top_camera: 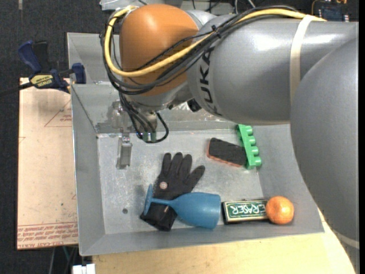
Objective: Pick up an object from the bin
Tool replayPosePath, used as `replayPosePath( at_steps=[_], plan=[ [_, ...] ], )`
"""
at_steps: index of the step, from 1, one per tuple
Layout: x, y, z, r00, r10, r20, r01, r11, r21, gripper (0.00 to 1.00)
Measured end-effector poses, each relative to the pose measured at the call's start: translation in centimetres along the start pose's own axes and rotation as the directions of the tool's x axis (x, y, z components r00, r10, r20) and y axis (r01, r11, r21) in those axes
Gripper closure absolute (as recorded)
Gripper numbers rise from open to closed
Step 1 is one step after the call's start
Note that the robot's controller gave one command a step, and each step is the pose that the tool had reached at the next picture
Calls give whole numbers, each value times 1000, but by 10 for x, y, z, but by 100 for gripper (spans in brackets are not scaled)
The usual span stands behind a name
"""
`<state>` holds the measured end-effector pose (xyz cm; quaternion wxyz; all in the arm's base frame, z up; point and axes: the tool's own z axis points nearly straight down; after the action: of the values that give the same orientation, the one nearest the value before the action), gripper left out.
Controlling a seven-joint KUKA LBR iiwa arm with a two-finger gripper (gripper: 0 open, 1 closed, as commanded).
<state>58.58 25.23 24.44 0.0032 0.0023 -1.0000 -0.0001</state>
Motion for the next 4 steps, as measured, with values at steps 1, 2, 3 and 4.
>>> replayPosePath(
  at_steps=[1, 2, 3, 4],
  plan=[
    [-2, -2, -4, 1000, 4, 7, -4, 1000, -1, 0],
    [44, -29, 90, 957, -289, 8, 289, 957, 0, 0],
    [63, -93, 85, 914, -406, 15, 406, 914, 2, 0],
    [29, -109, 109, 727, -687, 7, 687, 727, 1, 0]
  ],
)
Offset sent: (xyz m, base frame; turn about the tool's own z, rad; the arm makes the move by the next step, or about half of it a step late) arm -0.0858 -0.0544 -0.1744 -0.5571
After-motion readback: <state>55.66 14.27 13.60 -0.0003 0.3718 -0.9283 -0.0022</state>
